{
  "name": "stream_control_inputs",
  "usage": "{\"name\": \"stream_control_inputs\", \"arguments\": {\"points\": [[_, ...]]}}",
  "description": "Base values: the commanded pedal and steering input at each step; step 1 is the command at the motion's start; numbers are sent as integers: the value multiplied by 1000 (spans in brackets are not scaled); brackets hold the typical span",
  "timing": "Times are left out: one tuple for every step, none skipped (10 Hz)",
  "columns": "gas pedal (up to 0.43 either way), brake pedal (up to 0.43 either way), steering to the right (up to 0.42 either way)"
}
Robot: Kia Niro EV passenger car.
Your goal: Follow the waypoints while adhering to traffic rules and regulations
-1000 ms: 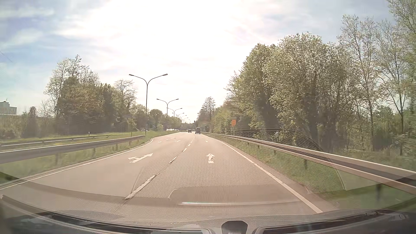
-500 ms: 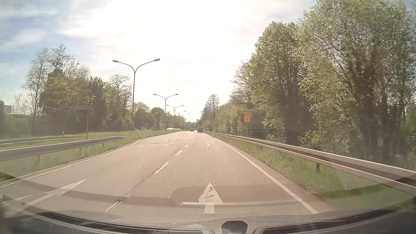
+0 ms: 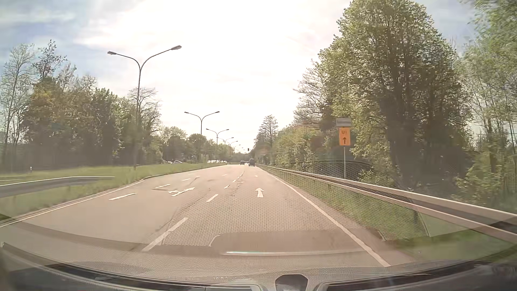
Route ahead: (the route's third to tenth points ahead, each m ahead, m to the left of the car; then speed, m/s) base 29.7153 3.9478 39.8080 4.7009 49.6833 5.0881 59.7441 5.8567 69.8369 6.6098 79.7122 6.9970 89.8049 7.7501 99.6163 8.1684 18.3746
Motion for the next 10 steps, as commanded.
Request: {"name": "stream_control_inputs", "arguments": {"points": [[110,0,-8],[110,0,-8],[110,0,-8],[110,0,-8],[110,0,-8],[110,0,-8],[110,0,-8],[110,0,-8],[110,0,-8],[98,0,-8]]}}
